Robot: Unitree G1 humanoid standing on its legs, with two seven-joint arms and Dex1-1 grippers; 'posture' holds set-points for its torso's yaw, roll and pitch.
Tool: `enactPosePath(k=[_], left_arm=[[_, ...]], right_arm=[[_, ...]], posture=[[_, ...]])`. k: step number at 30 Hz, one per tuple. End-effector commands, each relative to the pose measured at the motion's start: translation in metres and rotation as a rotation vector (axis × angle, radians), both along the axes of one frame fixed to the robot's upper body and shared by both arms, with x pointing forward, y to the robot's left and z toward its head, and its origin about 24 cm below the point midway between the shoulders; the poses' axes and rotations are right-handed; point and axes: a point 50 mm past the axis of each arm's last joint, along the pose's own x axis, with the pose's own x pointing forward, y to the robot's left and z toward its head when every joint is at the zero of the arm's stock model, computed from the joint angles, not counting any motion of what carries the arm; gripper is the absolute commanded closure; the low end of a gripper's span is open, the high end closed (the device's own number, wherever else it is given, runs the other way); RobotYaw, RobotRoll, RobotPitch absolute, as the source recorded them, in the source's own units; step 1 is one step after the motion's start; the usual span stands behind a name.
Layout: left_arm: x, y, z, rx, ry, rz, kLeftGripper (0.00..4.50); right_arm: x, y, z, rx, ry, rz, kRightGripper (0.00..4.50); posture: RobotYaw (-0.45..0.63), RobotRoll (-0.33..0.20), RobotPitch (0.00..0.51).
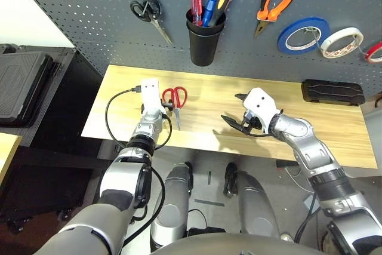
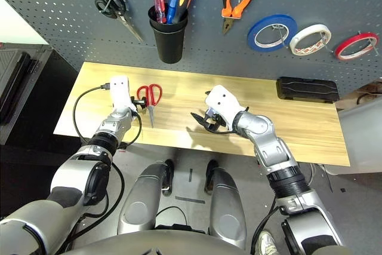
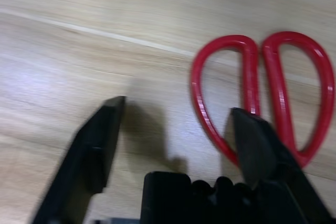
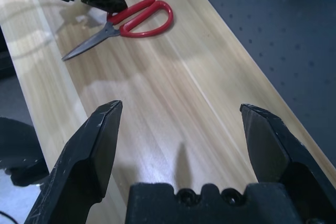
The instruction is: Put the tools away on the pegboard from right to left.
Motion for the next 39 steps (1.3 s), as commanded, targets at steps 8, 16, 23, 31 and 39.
enactPosePath(k=[8, 16, 23, 31, 39], left_arm=[[-0.020, -0.019, -0.027, -0.109, 0.076, 0.023, 4.48], [-0.014, -0.006, -0.008, -0.193, -0.045, 0.085, 4.48], [-0.027, 0.008, 0.020, -0.250, -0.202, 0.120, 4.48], [-0.059, 0.018, 0.053, -0.297, -0.379, 0.117, 4.48], [-0.075, 0.024, 0.100, -0.355, -0.634, 0.034, 4.48]], right_arm=[[-0.002, -0.022, 0.007, 0.008, -0.008, 0.010, 0.00], [0.003, -0.021, 0.008, 0.058, -0.053, 0.028, 0.00], [0.014, -0.019, 0.006, 0.125, -0.122, 0.085, 0.00], [0.015, -0.025, 0.011, 0.291, -0.162, 0.125, 0.00], [0.017, -0.042, 0.026, 0.401, -0.260, 0.189, 0.00]], posture=[[0.15, 0.000, 0.283], [0.24, 0.000, 0.236], [0.32, 0.000, 0.209], [0.38, 0.000, 0.215], [0.42, 0.000, 0.237]])
